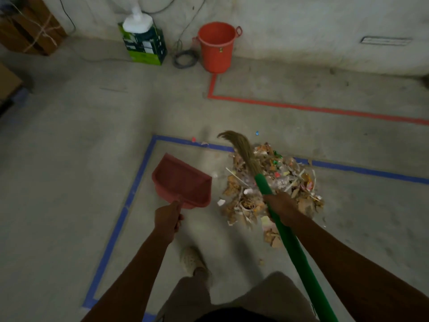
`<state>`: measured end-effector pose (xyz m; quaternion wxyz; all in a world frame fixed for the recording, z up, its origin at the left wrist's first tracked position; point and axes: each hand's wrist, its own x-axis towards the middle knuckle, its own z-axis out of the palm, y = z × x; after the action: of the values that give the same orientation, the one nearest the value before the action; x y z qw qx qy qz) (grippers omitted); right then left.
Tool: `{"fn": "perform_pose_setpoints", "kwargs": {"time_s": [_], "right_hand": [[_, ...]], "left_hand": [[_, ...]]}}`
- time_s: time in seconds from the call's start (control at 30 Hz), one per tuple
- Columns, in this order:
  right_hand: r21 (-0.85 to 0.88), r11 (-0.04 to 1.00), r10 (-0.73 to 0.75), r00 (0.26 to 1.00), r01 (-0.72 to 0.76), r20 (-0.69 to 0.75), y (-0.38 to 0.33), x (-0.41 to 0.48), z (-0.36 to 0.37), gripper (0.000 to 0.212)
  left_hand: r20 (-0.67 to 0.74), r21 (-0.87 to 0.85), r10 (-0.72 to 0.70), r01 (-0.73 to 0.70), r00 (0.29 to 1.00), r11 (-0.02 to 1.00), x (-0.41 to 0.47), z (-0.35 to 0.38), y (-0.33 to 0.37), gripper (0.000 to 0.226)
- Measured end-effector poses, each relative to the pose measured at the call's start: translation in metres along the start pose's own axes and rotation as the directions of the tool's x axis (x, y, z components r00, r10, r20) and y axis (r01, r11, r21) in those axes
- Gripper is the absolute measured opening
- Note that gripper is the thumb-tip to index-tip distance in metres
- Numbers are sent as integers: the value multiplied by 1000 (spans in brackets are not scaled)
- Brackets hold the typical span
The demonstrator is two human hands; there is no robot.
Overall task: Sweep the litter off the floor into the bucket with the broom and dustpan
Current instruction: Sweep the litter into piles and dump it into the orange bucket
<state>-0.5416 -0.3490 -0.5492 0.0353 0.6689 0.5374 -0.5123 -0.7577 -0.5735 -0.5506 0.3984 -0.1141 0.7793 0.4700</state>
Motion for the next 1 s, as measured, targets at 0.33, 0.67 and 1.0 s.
{"fn": "perform_pose_setpoints", "kwargs": {"time_s": [0.33, 0.67, 1.0], "right_hand": [[195, 980, 18, 998, -28, 53, -147, 13, 120, 30], [325, 918, 211, 973, -228, 90, -239, 114, 227, 29], [310, 915, 251, 966, -257, 60, -278, 238, 355, 32]], "left_hand": [[38, 89, 70, -74, 997, 993, 129, -85, 140, 33], [-34, 145, 32, -27, 999, 989, 276, -97, 229, 42], [44, 303, 5, -18, 999, 953, 486, -69, 255, 38]]}}
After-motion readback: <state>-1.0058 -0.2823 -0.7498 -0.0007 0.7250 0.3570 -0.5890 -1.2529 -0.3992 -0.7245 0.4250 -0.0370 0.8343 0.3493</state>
